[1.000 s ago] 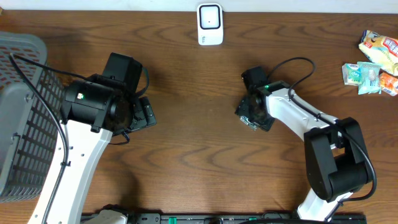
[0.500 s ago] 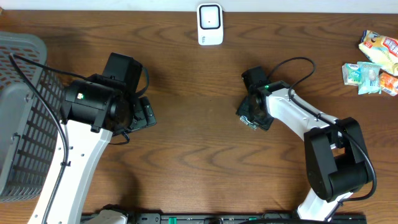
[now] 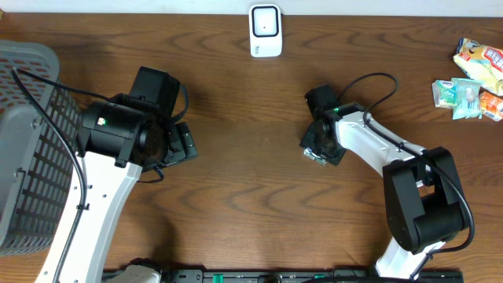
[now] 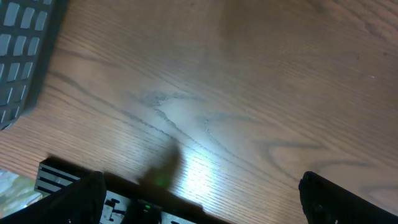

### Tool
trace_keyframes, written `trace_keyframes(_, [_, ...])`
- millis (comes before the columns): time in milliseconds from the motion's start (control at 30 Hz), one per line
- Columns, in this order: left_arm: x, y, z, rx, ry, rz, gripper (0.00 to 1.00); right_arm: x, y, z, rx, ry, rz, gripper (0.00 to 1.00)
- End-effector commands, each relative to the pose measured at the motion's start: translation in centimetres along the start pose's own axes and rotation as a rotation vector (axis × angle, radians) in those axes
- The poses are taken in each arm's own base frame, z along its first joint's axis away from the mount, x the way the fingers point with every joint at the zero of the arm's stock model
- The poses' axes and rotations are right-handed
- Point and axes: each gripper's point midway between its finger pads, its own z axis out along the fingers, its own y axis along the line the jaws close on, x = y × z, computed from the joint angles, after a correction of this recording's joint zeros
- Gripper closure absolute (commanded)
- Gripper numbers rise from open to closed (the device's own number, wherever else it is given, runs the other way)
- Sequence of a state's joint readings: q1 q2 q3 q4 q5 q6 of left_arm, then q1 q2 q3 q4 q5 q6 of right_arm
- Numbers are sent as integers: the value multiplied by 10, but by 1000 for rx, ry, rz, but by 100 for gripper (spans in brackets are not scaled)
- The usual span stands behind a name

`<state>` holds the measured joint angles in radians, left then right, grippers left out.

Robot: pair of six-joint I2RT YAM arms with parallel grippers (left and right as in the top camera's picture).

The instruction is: Scan the item barcode

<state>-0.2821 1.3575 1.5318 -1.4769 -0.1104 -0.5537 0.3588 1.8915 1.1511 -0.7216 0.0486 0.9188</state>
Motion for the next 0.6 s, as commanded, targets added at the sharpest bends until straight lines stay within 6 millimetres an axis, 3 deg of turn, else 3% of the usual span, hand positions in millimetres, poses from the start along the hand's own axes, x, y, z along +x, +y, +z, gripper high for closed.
trace_keyframes(0, [-1,2,-2,1,-7,-14,2,4,-7,9,38,14,-12,41])
trace_keyframes(267, [-1,2,-2,1,-7,-14,2,2,-4,6,30,8,-43,41])
trace_keyframes(567, [-1,2,-2,1,-7,-14,2,-15,17,-10,-40,-50,-134,39])
